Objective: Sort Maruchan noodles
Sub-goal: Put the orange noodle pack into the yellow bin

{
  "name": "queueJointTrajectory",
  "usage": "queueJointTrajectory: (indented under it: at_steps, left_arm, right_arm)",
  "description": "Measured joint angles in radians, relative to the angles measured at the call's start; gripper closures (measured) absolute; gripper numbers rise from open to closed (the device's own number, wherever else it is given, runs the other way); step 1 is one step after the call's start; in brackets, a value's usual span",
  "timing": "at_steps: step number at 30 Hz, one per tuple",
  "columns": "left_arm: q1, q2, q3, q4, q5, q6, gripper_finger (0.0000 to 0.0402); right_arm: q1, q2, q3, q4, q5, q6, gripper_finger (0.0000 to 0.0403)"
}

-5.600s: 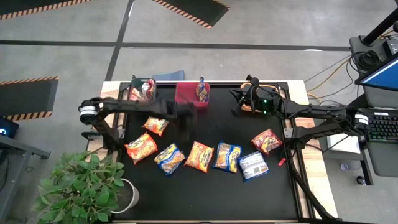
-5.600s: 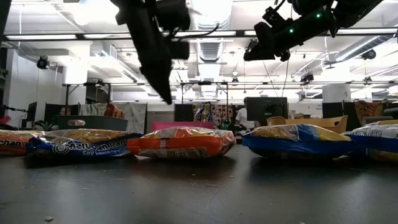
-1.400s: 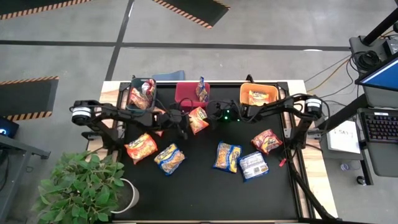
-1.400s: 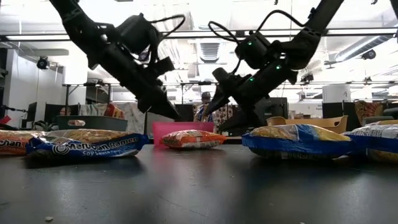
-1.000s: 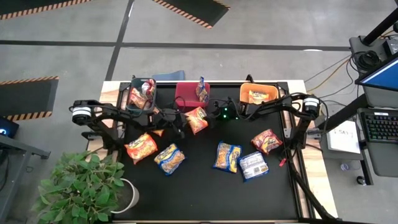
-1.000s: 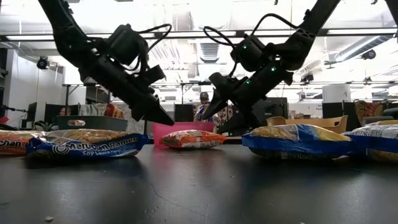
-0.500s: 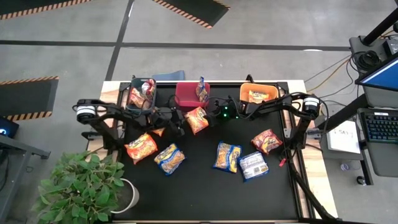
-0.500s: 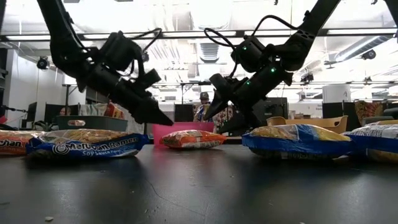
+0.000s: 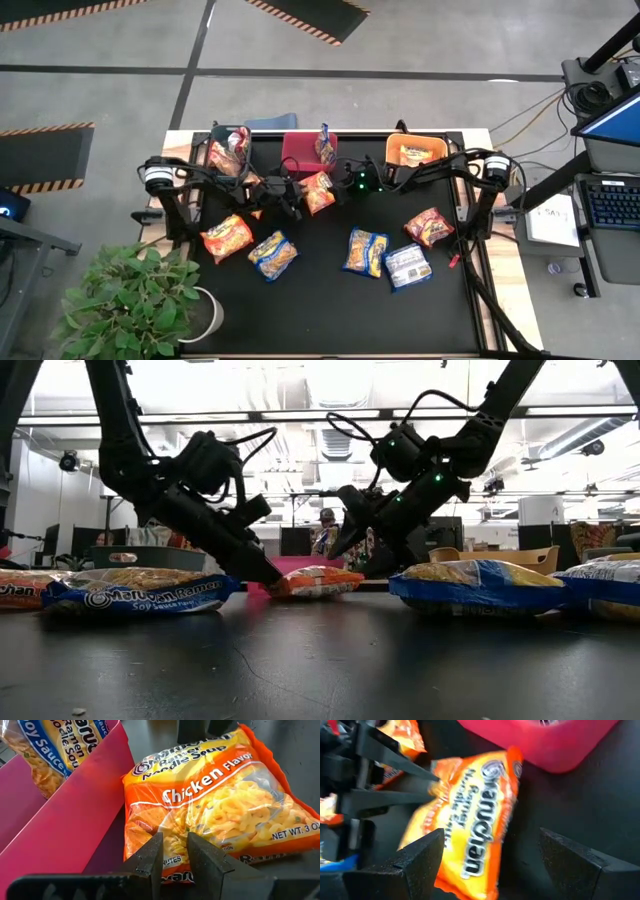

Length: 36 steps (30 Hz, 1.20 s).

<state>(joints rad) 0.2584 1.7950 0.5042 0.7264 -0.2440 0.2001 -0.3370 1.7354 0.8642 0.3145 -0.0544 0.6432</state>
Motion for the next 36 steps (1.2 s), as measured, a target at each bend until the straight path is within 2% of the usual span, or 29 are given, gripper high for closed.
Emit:
queueJointTrajectory:
  at_steps: [7,13,15,27,31,36]
  left_arm:
    - [0.000,0.000,-0.007,-0.014,-0.001,0.000,0.0327]
    - [0.001,0.002,-0.016,-0.011,-0.003,0.007,0.0327]
    - [0.001,0.002,-0.017,-0.008,-0.003,0.007,0.0327]
    - [0.000,0.007,-0.023,0.069,0.001,0.000,0.0327]
    - [-0.001,0.007,-0.024,0.072,0.004,-0.004,0.0327]
    - [-0.002,0.007,-0.026,0.077,0.008,-0.005,0.0327]
  right_arm:
    - [-0.002,0.077,0.000,0.088,-0.015,0.027,0.0097]
    - [-0.003,0.166,-0.001,0.309,-0.146,0.024,0.0098]
    - [-0.003,0.177,-0.001,0.345,-0.162,0.027,0.0101]
    - [-0.001,0.180,0.016,0.376,-0.197,0.068,0.0137]
    - [-0.001,0.207,0.042,0.371,-0.186,0.071,0.0171]
    - [-0.002,0.207,0.050,0.371,-0.189,0.067,0.0247]
